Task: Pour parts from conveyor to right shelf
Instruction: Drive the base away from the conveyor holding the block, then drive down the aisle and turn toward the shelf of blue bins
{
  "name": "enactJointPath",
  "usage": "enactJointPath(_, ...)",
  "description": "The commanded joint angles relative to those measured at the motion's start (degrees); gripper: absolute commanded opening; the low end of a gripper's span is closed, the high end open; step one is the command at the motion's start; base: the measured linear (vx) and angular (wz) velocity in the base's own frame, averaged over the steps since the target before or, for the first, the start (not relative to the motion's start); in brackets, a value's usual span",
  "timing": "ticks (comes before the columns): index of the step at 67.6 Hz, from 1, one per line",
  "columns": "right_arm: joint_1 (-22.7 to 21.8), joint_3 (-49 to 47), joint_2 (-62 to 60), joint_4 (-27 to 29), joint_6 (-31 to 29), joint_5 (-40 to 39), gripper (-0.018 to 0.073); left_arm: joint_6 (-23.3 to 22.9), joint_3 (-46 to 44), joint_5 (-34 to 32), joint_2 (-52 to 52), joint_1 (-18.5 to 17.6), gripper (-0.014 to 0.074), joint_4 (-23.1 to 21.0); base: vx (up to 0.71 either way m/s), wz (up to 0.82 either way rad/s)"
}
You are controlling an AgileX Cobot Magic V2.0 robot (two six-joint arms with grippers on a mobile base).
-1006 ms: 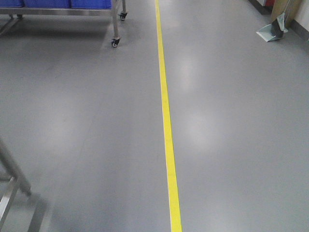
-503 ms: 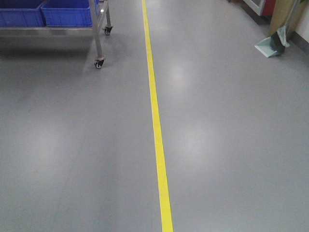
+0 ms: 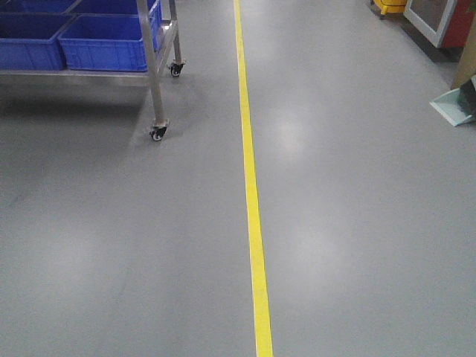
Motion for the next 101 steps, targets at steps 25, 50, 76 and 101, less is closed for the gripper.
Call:
enactJointPath(25, -0.36, -1.46, 0.54, -0.03, -0.47, -4.54, -0.0009, -0.42, -1.08, -4.1, -0.19, -0.28, -0.0006, -0.05, 0.79, 0.0)
enactJointPath(50, -0.36, -1.46, 0.65, -0.09, -0.47, -4.55, -0.0009, -0.42, -1.08, -4.13, -0.19, -0.28, -0.0006, -0.05, 0.73, 0.09)
enactJointPath(76, -0.36, -1.46, 0.64, 0.02, -0.47, -4.55, -0.0009, -0.42, -1.08, -4.13, -0.19, -0.28, -0.0006, -0.05, 0.56, 0.1)
enactJointPath(101, -0.36, -1.46, 0.64, -0.04, -0.47, -4.55, -0.0009, -0.42, -1.08, -4.06, -0.19, -0.28, -0.0006, -0.05, 0.37, 0.77)
